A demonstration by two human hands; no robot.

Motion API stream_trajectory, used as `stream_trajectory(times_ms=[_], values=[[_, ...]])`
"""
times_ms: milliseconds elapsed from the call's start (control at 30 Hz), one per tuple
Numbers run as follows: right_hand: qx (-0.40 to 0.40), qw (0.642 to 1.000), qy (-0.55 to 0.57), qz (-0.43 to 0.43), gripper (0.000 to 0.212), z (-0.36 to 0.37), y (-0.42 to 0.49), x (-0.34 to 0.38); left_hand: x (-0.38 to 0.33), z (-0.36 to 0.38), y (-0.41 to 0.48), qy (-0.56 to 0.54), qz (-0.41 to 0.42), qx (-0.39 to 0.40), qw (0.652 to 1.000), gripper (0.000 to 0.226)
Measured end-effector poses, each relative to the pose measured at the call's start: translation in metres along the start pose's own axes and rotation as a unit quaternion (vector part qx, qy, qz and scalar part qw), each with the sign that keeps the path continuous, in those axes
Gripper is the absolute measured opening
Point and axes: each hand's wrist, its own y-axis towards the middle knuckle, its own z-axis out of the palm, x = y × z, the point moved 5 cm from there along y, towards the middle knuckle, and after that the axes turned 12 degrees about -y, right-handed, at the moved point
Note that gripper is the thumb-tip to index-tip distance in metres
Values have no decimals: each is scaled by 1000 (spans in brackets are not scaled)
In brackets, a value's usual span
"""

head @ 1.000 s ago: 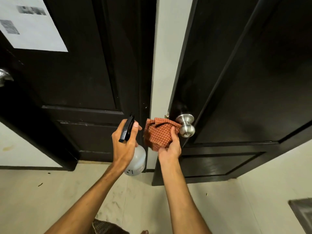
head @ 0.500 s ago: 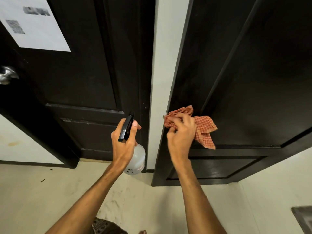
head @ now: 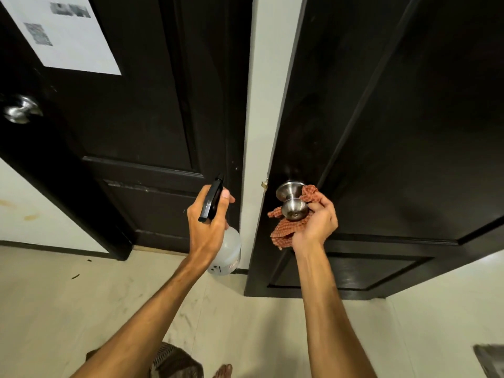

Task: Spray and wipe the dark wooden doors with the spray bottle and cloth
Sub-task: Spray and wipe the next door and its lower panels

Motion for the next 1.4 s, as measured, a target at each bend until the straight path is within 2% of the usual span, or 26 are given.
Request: stream_trajectory(times_ms=[133,233,467,533,600,667,700,767,800,833,900,933,967,1000,1033,1067,1133,1167,1200,1300,1367,1400], values=[[59,982,14,181,38,-13,5,-25,-3,10,-4,-1,-3,8,1000,9],[96,955,58,273,37,-9,-11,-34,-6,18,-10,-3,-1,11,1000,6],[140,939,115,293,33,-1,-39,-47,-10,15,-19,22,-8,-4,1000,10],[123,954,97,256,32,-9,-35,-48,-12,9,-20,21,-9,-14,1000,7],[47,986,44,156,29,-26,-29,-46,-15,3,-21,17,-8,-27,999,7],[-41,999,-2,-25,27,-39,-26,-27,-16,-3,-22,16,-6,-36,999,7],[-52,989,-34,-134,28,-40,-28,-12,-16,-6,-22,19,-5,-40,999,8],[-14,936,-153,-317,28,-26,-36,16,-15,-10,-22,28,-4,-47,999,11],[29,891,-242,-383,28,-12,-40,26,-15,-10,-22,31,-5,-48,998,13],[68,825,-361,-430,27,4,-44,31,-15,-9,-23,31,-6,-49,998,14],[110,657,-586,-462,32,32,-50,30,-17,-5,-25,27,-6,-44,999,14],[123,598,-647,-457,33,39,-49,27,-18,-4,-27,26,-4,-41,999,13],[133,571,-672,-452,32,42,-49,26,-18,-2,-28,23,-4,-39,999,10],[136,567,-672,-456,32,41,-47,27,-19,-1,-29,20,-4,-37,999,7],[135,587,-649,-465,31,37,-45,30,-19,0,-29,17,-5,-37,999,6],[136,640,-607,-451,31,29,-41,33,-19,1,-29,15,-5,-39,999,7],[139,799,-475,-340,29,8,-23,37,-18,2,-31,15,-3,-42,999,10],[142,866,-400,-266,28,-1,-15,35,-17,2,-31,14,-2,-43,999,10],[146,904,-345,-206,25,-8,-12,32,-17,1,-31,14,-2,-42,999,9],[198,959,-197,-40,19,-16,-20,12,-16,2,-30,12,0,-41,999,6],[194,972,-96,91,37,-11,-32,-8,-14,3,-30,12,-6,-39,999,5],[176,975,-64,124,47,-5,-37,-13,-13,5,-30,13,-9,-36,999,5]])
